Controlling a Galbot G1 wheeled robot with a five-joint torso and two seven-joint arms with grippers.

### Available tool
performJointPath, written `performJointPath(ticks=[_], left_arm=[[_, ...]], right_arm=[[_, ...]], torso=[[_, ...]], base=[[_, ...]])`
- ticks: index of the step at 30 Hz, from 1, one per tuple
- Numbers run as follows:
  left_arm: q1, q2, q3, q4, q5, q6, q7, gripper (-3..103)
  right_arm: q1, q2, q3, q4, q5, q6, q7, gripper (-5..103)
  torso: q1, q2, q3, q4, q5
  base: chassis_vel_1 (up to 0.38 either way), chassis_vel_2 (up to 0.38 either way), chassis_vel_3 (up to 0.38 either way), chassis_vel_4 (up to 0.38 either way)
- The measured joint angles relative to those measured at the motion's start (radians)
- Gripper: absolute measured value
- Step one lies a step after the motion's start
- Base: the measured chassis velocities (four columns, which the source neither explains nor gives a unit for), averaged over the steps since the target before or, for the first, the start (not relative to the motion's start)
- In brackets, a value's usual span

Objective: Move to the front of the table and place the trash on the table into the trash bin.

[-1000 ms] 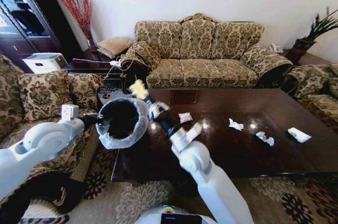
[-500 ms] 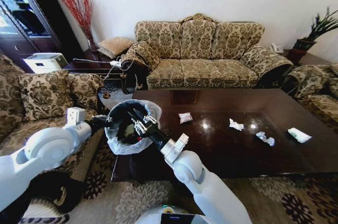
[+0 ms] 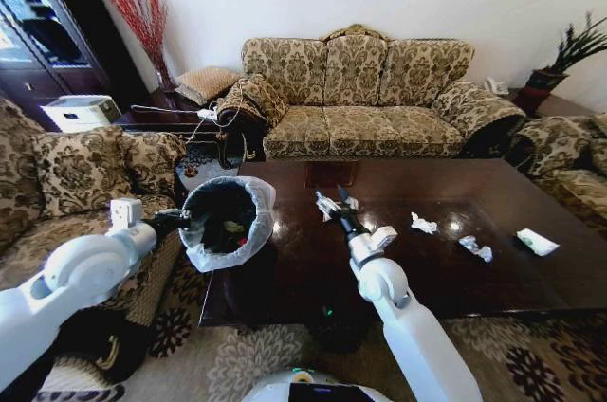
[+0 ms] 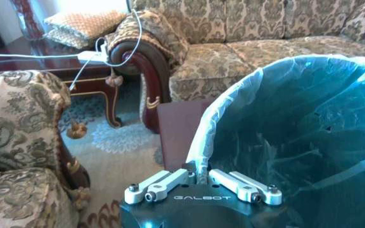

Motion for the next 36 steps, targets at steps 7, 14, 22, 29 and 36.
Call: performJointPath(ticks=[7, 14, 22, 29, 36], left_arm=[[0.006, -0.006, -0.017, -0.017, 0.002, -0.001, 0.003, 0], [0.003, -0.009, -0.005, -0.026, 0.002, -0.004, 0.008, 0], [0.002, -0.013, 0.001, -0.031, 0.004, -0.007, 0.009, 0], [0.004, -0.020, 0.002, -0.038, 0.006, -0.012, 0.013, 0], [0.007, -0.028, 0.013, -0.037, 0.025, -0.037, 0.023, 0]], right_arm=[[0.091, 0.057, -0.005, -0.196, -0.035, 0.014, 0.019, 100], [0.154, 0.110, -0.020, -0.323, -0.050, -0.015, 0.031, 100], [0.228, 0.140, -0.042, -0.461, -0.034, -0.024, 0.011, 100], [0.292, 0.173, -0.056, -0.560, -0.050, -0.035, -0.011, 100], [0.322, 0.198, -0.058, -0.619, -0.066, -0.036, -0.019, 74]], torso=[[0.000, 0.000, 0.000, 0.0000, -0.0002], [0.000, 0.000, 0.000, -0.0005, 0.0005], [0.000, 0.000, 0.000, 0.0005, -0.0008], [0.000, 0.000, 0.000, -0.0001, 0.0005], [0.000, 0.000, 0.000, 0.0002, -0.0004]], base=[[-0.116, -0.083, 0.106, 0.090], [-0.101, -0.108, 0.105, 0.102], [0.015, -0.002, -0.005, 0.005], [0.000, 0.000, 0.000, 0.000], [0.000, 0.000, 0.000, 0.000]])
